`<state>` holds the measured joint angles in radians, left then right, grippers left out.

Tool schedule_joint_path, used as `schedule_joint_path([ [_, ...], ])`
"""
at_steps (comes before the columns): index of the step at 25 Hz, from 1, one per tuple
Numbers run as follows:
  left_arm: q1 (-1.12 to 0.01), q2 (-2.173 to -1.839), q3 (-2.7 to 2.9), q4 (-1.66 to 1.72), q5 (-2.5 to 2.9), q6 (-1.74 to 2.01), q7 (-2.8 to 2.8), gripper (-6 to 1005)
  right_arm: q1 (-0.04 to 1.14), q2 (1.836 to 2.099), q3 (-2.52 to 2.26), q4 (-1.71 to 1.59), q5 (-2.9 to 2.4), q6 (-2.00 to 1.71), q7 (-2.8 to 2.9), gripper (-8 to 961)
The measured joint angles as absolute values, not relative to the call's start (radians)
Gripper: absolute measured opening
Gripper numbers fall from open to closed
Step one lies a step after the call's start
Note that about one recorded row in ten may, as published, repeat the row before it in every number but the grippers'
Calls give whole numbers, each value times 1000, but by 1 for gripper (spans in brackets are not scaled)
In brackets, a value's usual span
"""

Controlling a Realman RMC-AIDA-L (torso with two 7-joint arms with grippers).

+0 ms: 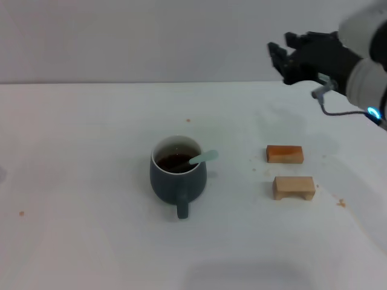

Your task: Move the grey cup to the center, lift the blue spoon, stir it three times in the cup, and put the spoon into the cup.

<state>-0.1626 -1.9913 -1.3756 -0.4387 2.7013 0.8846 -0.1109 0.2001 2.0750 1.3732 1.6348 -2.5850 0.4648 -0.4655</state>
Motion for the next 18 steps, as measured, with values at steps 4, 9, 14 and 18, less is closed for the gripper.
schedule_joint_path([
  [4, -163, -1994, -1373, -439, 2701, 884, -113, -2, 130, 2075, 1341, 1574, -2586, 307, -491, 291],
  [9, -159, -1997, -1371, -439, 2701, 883, -116, -2, 73, 2075, 1318, 1491, -2577, 142, -495, 292],
  [14, -158, -2001, -1372, -440, 2701, 879, -126, -2, 22, 2075, 1284, 1424, -2576, -14, -492, 289],
  [18, -158, -2005, -1375, -440, 2701, 878, -127, -2, -5, 2074, 1222, 1304, -2575, -237, -487, 284],
])
